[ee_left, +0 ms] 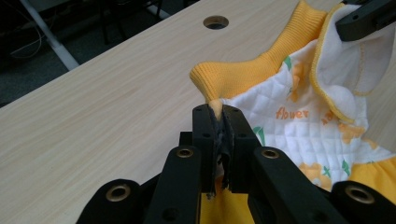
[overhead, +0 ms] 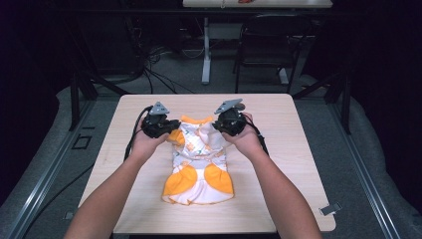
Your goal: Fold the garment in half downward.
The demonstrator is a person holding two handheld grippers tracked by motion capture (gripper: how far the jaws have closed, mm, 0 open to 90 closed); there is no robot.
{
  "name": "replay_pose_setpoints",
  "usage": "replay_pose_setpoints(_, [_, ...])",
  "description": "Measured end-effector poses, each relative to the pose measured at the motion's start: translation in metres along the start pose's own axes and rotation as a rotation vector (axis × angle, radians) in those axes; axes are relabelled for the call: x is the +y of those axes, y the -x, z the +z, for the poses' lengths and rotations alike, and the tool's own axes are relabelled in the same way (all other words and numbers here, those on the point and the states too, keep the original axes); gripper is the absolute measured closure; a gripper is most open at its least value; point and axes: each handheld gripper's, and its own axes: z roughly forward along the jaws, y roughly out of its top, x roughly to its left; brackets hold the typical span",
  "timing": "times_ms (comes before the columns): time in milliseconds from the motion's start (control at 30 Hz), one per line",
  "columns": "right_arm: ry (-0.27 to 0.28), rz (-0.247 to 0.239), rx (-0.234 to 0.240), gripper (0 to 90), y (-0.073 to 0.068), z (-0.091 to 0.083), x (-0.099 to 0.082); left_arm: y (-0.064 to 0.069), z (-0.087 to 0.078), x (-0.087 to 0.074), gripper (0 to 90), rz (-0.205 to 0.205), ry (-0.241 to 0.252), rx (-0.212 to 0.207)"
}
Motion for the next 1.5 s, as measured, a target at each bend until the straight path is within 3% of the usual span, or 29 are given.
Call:
replay_pose_setpoints(400, [0.024,-0.056,0.040,86.6,-0.017,-0.012,-0.015,0.014,-0.014,-0.014,85.0,0.010,0.014,-0.057])
replay_pose_setpoints(600, [0.011,-0.089,0.045,86.5,-0.025,-0.016,-0.024,0.024,-0.021,-0.022,85.0,0.028,0.013,-0.097])
replay_pose_setpoints(1067, [-0.033,-0.149,0.065,86.3,-0.044,-0.018,-0.034,0.039,-0.026,-0.041,84.9,0.051,-0.016,-0.147])
replay_pose_setpoints(1200, [-0.018,-0.132,0.084,86.3,-0.049,-0.020,-0.038,0.040,-0.027,-0.046,84.9,0.051,-0.017,-0.152])
replay_pose_setpoints(1500, [-0.032,-0.107,0.123,86.3,-0.058,-0.021,-0.057,0.049,-0.030,-0.068,84.8,0.030,-0.018,-0.208])
